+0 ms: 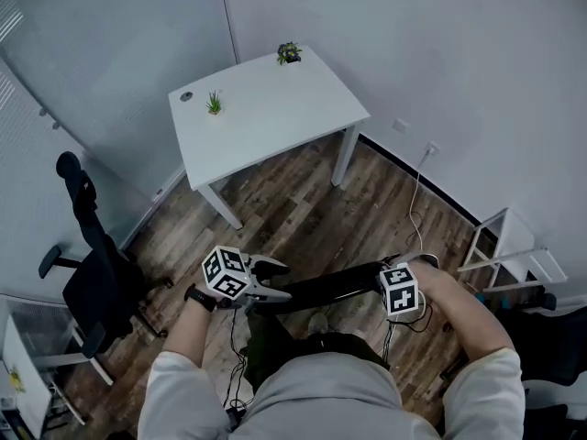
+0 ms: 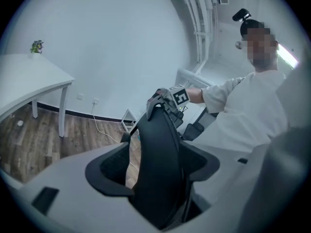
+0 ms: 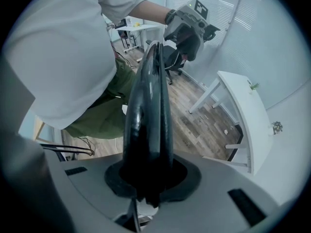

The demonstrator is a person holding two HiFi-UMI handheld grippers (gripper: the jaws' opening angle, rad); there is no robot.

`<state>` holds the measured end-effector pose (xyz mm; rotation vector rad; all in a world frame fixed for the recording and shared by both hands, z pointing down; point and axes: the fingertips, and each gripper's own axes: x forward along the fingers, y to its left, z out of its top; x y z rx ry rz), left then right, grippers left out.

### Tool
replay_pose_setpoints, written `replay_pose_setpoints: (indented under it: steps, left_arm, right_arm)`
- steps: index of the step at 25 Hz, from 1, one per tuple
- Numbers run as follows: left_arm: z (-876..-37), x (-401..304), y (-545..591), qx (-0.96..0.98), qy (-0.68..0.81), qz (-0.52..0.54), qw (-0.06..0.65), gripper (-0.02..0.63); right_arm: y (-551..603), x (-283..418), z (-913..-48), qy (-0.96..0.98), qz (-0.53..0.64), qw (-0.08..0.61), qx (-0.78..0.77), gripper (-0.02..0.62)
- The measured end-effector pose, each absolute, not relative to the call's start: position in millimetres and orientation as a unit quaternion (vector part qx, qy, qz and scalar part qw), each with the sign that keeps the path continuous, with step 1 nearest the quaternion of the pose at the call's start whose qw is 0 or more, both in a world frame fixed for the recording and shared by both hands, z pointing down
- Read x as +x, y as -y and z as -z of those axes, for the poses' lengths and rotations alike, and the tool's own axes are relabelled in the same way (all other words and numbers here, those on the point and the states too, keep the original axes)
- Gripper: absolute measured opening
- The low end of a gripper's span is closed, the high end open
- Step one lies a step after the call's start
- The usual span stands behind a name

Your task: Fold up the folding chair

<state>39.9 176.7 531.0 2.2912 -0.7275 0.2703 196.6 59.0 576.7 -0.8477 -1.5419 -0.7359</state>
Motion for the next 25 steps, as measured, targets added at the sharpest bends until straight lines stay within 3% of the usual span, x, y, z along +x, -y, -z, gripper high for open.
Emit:
replay_pose_setpoints:
  steps: [11, 19, 23, 25]
  left_arm:
    - [-531, 71, -189, 0.862, 0.301, -0.257, 0.317, 0.344]
    - [-591, 82, -179, 0.792, 0.307, -0.429, 0.307, 0.35]
    - [-596, 90, -176, 0.782, 0.292, -0.454, 0.311, 0.301]
    - [-598, 91, -175, 0.773, 0.302, -0.46, 0.316, 0.211]
  right_arm:
    - [-46, 193, -582, 0.654, 0.312, 0.581, -0.37, 0.071]
    - [-39, 190, -582, 0.65, 0.321, 0.576, -0.378, 0.069]
    - [-34, 191, -584, 0.65, 0.319, 0.577, -0.378, 0.069]
    - [-28, 192, -586, 0.651, 0.313, 0.581, -0.376, 0.069]
